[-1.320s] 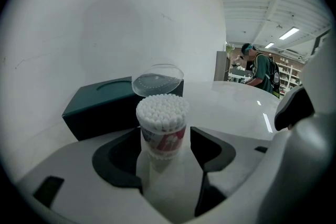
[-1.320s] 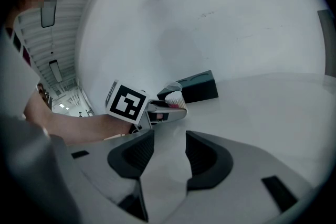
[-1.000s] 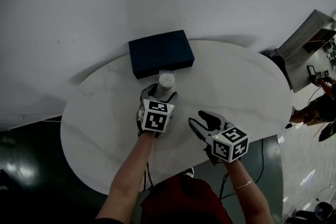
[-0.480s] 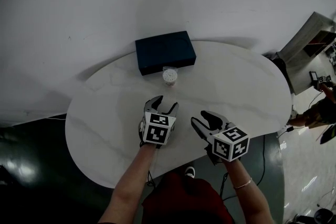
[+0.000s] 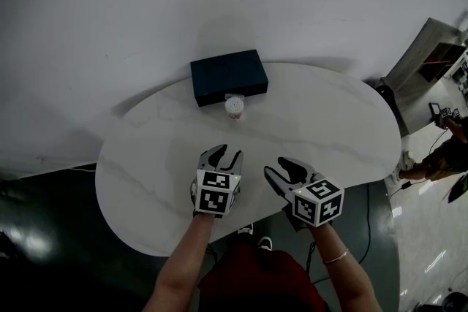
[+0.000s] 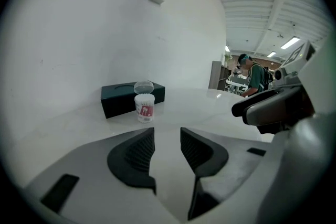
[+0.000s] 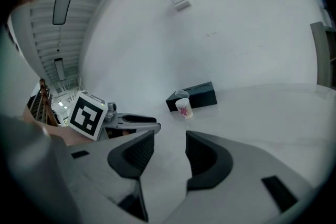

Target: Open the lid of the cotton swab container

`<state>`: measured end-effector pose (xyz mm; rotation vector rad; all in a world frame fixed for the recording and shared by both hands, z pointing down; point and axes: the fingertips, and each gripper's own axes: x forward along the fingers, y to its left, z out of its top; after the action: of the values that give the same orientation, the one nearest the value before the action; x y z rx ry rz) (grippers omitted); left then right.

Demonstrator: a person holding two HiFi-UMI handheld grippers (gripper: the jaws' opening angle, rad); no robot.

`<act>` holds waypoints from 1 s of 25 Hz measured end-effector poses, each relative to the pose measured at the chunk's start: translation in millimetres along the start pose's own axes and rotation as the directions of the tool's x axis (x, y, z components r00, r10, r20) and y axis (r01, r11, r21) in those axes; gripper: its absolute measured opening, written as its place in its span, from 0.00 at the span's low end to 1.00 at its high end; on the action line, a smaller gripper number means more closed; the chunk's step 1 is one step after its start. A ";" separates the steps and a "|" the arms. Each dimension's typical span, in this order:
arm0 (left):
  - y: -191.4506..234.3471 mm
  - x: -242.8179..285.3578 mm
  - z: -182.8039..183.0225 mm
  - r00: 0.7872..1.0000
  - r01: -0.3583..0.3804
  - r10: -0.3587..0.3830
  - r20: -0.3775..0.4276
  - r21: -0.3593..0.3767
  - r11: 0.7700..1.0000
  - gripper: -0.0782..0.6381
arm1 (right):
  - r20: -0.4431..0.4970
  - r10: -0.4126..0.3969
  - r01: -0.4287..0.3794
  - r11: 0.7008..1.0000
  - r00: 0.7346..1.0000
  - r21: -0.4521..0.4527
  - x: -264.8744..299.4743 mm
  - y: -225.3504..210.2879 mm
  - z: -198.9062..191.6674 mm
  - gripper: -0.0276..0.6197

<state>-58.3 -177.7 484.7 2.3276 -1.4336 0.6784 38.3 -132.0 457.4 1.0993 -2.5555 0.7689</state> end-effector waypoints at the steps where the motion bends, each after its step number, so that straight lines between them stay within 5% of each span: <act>1: -2.5 -5.0 2.0 1.000 -0.002 0.002 0.013 -0.001 1.000 0.34 | 0.004 0.002 -0.002 1.000 1.000 -0.003 -2.3 1.6 0.0 0.35; 13: -19.5 -57.9 5.4 0.996 -0.036 0.039 0.082 -0.047 0.998 0.20 | 0.078 0.014 -0.013 1.000 0.997 -0.015 -32.2 23.4 3.1 0.32; 25: -44.3 -100.6 9.5 0.988 -0.056 0.065 0.141 -0.068 0.996 0.17 | 0.152 -0.012 0.021 0.998 0.988 -0.052 -74.4 26.9 6.9 0.16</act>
<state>-54.9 -88.2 420.3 2.3328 -1.5695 0.4827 69.3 -76.1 410.4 1.2032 -2.6706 0.6314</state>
